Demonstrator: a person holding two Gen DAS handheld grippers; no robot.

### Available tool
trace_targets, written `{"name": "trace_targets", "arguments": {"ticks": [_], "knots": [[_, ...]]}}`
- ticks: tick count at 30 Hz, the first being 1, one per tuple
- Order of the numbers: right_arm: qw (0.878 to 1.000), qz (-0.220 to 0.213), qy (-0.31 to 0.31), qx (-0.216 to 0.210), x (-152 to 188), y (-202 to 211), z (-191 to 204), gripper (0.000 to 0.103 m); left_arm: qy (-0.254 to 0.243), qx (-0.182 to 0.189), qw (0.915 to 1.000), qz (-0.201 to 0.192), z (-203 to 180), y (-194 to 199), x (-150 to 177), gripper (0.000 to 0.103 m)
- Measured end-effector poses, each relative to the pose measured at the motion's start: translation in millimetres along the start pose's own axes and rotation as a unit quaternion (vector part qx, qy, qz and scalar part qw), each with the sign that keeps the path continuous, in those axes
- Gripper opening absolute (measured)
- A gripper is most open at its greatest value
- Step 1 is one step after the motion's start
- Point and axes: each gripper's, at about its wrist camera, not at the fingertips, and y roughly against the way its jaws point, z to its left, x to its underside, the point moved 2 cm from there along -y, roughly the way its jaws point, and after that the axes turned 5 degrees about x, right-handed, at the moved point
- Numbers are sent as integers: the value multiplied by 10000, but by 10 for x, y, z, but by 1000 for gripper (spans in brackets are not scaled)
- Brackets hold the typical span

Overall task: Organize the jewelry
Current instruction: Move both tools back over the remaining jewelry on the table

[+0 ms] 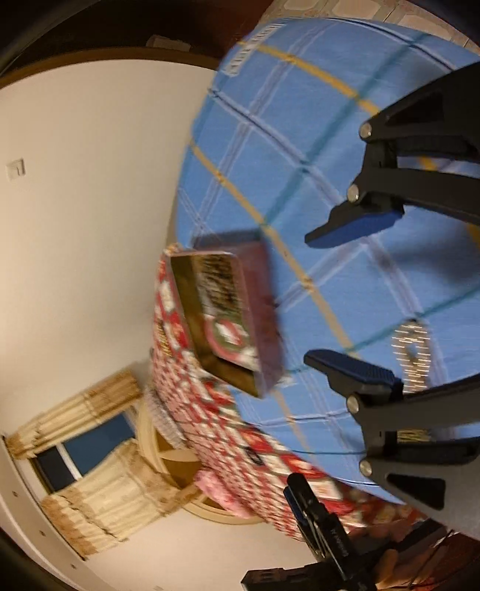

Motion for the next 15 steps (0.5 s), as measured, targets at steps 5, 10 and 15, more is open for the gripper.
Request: {"name": "trace_targets", "arguments": {"ticks": [5, 10, 15], "knots": [[9986, 386, 361, -94, 321, 7, 200, 49, 535, 149, 9978, 348, 135, -108, 428, 65], [9979, 486, 397, -160, 419, 46, 300, 49, 401, 65, 9976, 566, 44, -306, 526, 65], [9981, 366, 485, -98, 452, 156, 375, 49, 367, 198, 9969, 674, 27, -366, 599, 11]]}}
